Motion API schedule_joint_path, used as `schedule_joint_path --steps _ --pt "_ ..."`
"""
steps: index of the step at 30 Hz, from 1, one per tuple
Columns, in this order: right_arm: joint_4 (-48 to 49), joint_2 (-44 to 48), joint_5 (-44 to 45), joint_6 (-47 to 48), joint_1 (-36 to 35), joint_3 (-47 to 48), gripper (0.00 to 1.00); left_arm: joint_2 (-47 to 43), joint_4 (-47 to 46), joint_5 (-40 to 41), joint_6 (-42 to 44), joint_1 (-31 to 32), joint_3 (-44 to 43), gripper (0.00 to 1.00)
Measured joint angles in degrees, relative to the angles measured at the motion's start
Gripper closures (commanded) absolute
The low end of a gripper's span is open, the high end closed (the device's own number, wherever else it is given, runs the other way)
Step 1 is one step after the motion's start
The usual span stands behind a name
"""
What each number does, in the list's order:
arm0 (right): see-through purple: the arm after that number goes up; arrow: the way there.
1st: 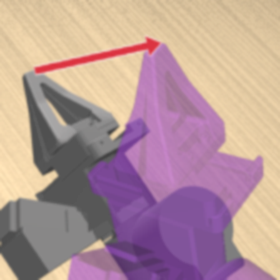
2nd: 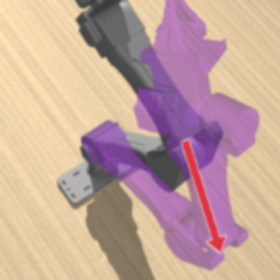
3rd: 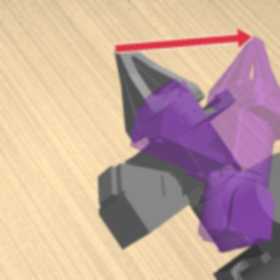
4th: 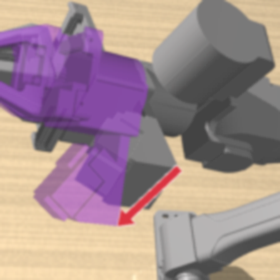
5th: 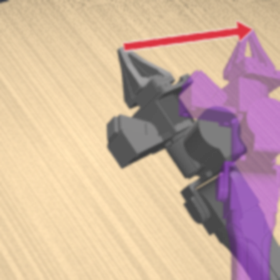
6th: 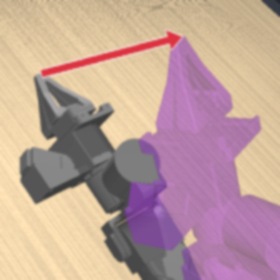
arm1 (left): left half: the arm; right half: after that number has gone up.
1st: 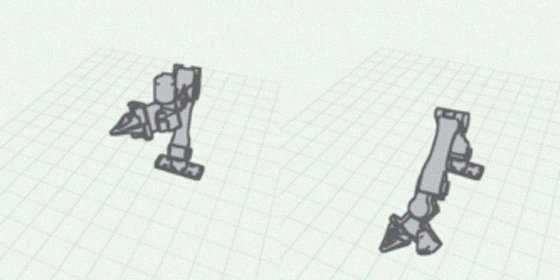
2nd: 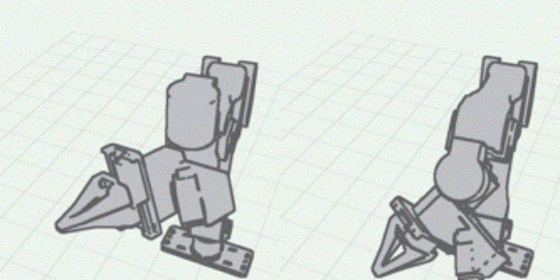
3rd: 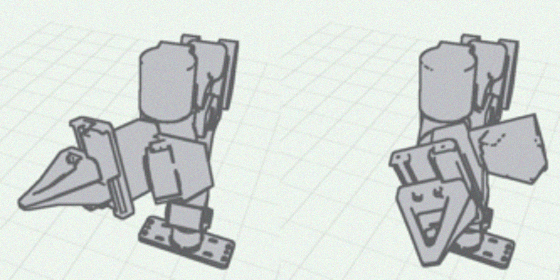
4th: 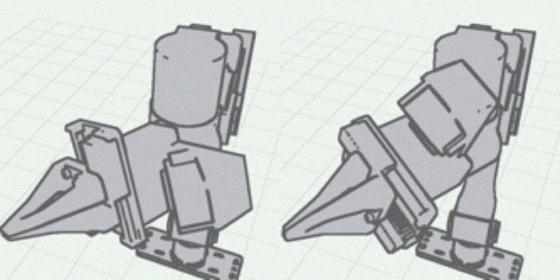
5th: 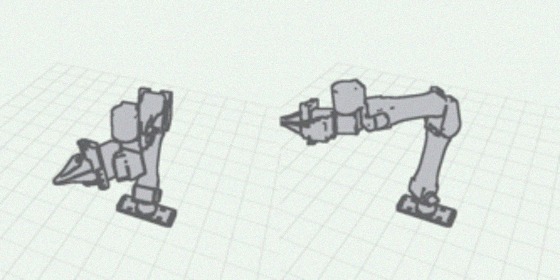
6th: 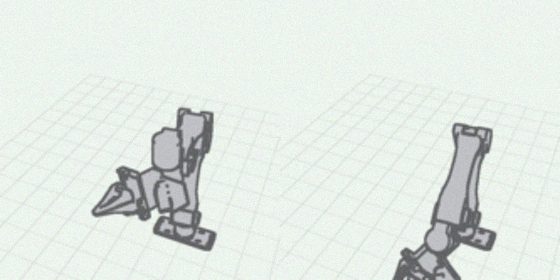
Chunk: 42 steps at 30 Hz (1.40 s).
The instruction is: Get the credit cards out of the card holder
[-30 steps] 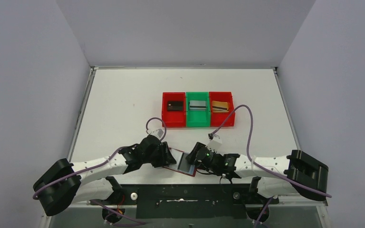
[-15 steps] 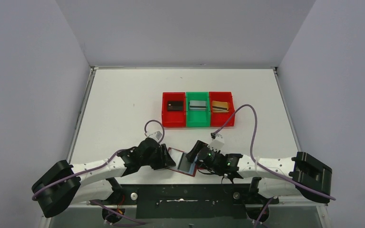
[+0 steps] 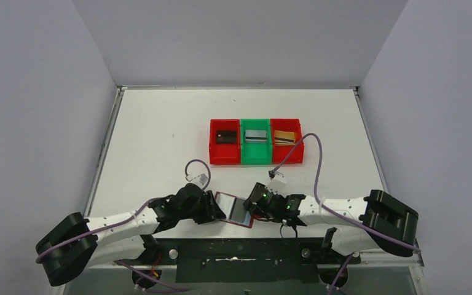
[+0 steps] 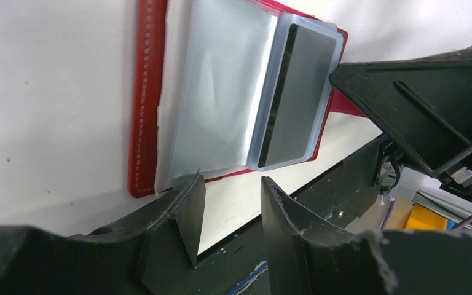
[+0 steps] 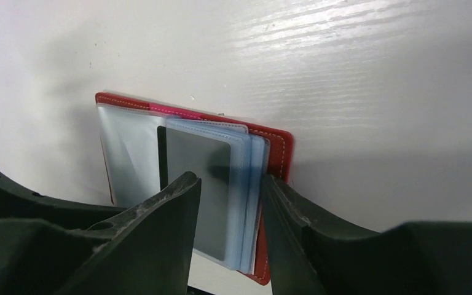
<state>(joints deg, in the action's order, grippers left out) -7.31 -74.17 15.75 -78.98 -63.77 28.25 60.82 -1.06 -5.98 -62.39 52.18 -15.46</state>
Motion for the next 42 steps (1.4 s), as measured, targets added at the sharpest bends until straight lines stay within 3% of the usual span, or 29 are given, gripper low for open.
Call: schedule_joint_path --steps 8,14,21,29,42 --pt "-1.40 -4.42 -1.14 1.46 1.11 3.67 0.70 -4.09 7.87 4.26 0.07 1.79 -2.27 0.59" --pt "-0.50 -4.48 -3.43 3.96 3.13 3.54 0.71 -5.95 11.56 9.46 1.49 1.84 -9.01 0.55" --pt "3.54 -5.03 -4.07 3.65 3.37 2.25 0.71 5.09 4.33 5.46 1.53 0.76 -8.98 0.55" --pt "5.42 -5.53 -4.31 3.28 3.37 1.92 0.70 8.24 -4.20 1.20 -1.14 0.28 -4.37 0.65" --pt "5.57 -5.53 -4.68 3.30 3.43 1.88 0.70 8.24 -7.98 1.03 -3.65 0.20 -1.16 0.90"
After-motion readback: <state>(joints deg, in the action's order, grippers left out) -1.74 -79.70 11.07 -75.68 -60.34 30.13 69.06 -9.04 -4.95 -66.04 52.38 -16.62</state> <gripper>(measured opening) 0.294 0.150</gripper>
